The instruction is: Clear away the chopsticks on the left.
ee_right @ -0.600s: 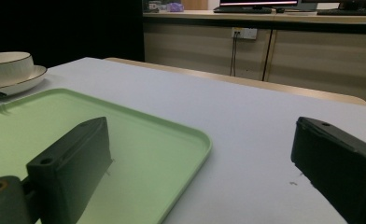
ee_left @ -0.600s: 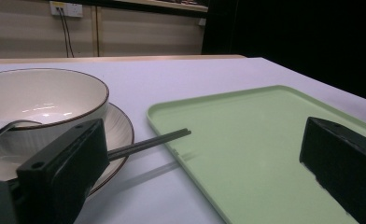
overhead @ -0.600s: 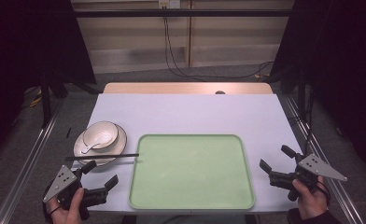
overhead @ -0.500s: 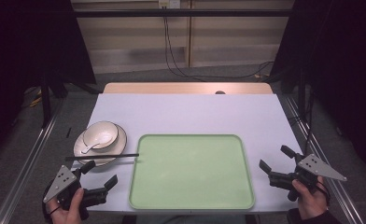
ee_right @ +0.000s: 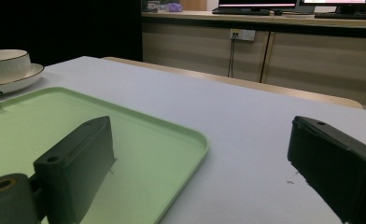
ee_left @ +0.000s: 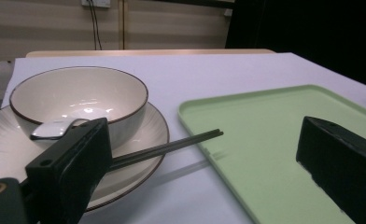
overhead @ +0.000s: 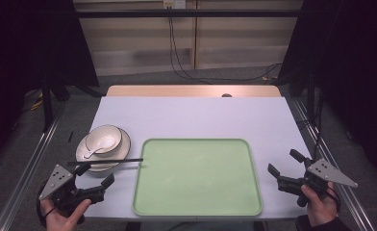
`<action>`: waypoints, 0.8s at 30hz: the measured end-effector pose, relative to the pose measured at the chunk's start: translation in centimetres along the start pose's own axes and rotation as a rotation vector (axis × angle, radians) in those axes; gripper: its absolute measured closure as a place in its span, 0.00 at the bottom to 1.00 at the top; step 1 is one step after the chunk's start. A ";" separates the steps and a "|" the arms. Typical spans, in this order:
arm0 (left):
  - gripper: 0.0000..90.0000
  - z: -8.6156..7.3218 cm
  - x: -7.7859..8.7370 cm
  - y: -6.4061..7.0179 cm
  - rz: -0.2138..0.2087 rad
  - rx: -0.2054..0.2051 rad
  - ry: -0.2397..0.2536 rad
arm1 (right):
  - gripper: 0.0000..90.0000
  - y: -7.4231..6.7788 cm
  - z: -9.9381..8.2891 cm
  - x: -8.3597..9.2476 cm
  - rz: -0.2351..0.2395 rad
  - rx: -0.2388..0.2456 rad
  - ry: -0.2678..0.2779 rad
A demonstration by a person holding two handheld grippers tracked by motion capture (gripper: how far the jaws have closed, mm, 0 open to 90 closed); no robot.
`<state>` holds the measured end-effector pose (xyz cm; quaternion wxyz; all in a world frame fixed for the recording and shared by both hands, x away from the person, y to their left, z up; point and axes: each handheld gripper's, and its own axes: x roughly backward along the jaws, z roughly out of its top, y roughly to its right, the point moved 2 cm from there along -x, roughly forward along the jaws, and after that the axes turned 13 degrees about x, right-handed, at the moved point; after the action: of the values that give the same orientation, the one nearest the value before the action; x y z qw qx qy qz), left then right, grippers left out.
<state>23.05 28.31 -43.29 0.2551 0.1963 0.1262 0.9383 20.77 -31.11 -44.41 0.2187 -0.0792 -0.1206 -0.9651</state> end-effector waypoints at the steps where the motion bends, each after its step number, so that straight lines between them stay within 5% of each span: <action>1: 0.05 0.1 0.1 -0.1 -0.011 -0.022 -0.015 | 0.07 0.0 0.0 0.0 -0.001 -0.003 0.002; 4: 0.09 0.6 0.5 -0.4 0.003 -0.096 -0.084 | 0.07 -0.1 0.0 -0.1 0.003 0.001 -0.001; 6: 0.12 0.7 0.6 -0.6 0.007 -0.108 -0.100 | 0.05 -0.2 0.1 -0.2 0.017 0.005 0.003; 7: 0.16 0.8 0.6 -0.9 0.012 -0.134 -0.150 | 0.04 -0.2 0.1 -0.1 0.025 0.007 -0.002; 11: 0.13 1.1 0.8 -1.7 0.014 -0.133 -0.159 | 0.02 -0.7 0.1 -0.4 0.066 0.015 -0.002; 13: 0.11 1.3 0.8 -2.4 -0.023 -0.098 -0.174 | 0.02 -0.7 0.1 -0.5 0.075 0.019 -0.003; 15: 0.12 1.4 0.7 -3.1 -0.035 -0.130 -0.202 | 0.03 -0.7 0.2 -0.5 0.083 0.021 -0.003; 16: 0.11 1.5 0.6 -4.0 -0.095 -0.121 -0.227 | 0.03 -0.7 0.1 -0.5 0.079 0.017 -0.003; 21: 0.18 1.9 0.2 -5.9 -0.081 -0.182 -0.312 | 0.04 -0.7 0.0 -0.7 0.076 0.016 -0.024; 24: 0.18 2.4 0.1 -6.5 -0.079 -0.189 -0.323 | 0.04 -0.7 -0.1 -0.7 0.080 0.012 -0.026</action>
<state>26.83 34.14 -43.31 0.3261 0.3146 0.0027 0.8915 21.09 -30.25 -44.76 0.2558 -0.0952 -0.1262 -0.9537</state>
